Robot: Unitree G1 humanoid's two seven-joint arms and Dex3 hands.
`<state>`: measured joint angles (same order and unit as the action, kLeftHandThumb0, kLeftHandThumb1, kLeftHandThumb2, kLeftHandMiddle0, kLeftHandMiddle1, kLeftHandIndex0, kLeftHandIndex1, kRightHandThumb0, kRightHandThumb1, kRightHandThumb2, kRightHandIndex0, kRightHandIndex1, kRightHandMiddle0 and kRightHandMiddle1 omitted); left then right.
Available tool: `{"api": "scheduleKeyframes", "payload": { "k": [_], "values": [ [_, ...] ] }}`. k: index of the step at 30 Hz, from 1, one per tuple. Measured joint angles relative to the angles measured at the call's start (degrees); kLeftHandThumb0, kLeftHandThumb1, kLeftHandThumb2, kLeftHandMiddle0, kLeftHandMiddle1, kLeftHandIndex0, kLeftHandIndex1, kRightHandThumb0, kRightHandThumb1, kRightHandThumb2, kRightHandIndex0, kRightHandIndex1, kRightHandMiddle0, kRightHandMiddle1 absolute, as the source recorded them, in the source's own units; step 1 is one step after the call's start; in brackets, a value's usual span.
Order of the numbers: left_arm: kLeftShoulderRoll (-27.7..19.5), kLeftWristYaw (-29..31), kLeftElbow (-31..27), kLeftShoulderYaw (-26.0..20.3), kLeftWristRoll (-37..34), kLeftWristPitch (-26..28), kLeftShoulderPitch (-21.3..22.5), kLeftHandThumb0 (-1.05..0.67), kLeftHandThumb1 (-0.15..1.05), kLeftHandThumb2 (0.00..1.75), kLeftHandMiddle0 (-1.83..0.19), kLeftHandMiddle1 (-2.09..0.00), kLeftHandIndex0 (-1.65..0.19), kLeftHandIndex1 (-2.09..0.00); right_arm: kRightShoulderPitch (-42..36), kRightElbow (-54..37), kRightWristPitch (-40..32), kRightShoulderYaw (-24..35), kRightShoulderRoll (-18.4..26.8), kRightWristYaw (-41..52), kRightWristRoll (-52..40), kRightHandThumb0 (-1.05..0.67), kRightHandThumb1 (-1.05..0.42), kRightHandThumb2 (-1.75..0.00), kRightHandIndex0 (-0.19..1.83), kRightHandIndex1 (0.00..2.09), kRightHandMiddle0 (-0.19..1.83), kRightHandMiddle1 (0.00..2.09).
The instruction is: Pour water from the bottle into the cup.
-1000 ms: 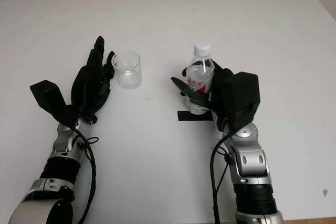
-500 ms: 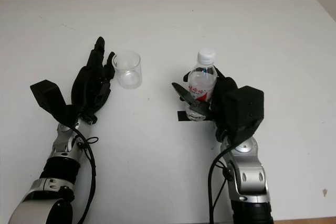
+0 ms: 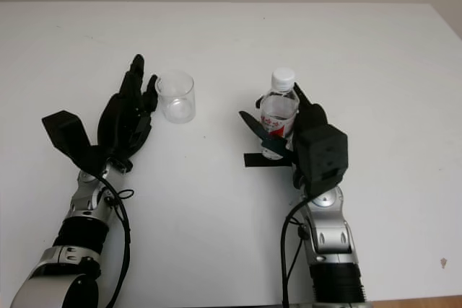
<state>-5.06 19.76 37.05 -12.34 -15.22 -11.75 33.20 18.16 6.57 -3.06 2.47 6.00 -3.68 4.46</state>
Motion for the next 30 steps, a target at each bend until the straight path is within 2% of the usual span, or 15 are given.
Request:
{"api": "scheduleKeyframes", "payload": {
  "k": [5,10,18,22,30],
  "values": [
    [0.0,0.0,-0.2,0.0,0.0,-0.1,-0.2,-0.86,1.05,0.72,0.17,-0.06,0.19,-0.02,0.4,1.2,0.8,0.1,0.0,0.7,0.0,-0.41,-1.05,-0.48,1.43,2.09,1.13,2.09],
    [0.0,0.1,-0.2,0.0,0.0,0.1,-0.2,-0.85,1.05,0.72,0.18,-0.05,0.19,-0.01,0.3,0.6,-0.3,0.5,0.1,1.9,-0.8,-0.42,-1.05,-0.47,1.39,2.09,1.10,2.09],
    [0.0,0.3,-0.2,0.0,-0.1,0.1,-0.2,-0.85,1.05,0.72,0.17,-0.06,0.19,-0.01,-0.8,-3.6,-5.7,2.1,-0.5,3.7,-5.5,-0.40,-1.05,-0.45,1.47,2.09,1.16,2.09],
    [-0.1,0.3,-0.2,0.0,-0.1,0.1,-0.2,-0.85,1.05,0.72,0.18,-0.05,0.19,0.00,-2.0,-6.8,-9.2,2.6,-1.0,3.9,-7.1,-0.39,-1.05,-0.43,1.43,2.09,1.16,2.09],
    [-0.2,0.3,0.0,0.0,-0.1,0.0,-0.1,-0.85,1.05,0.72,0.17,-0.06,0.19,0.00,-3.1,-8.9,-11.0,2.9,-1.1,4.3,-8.1,-0.40,-1.05,-0.42,1.43,2.09,1.13,2.09]
  ]
}}
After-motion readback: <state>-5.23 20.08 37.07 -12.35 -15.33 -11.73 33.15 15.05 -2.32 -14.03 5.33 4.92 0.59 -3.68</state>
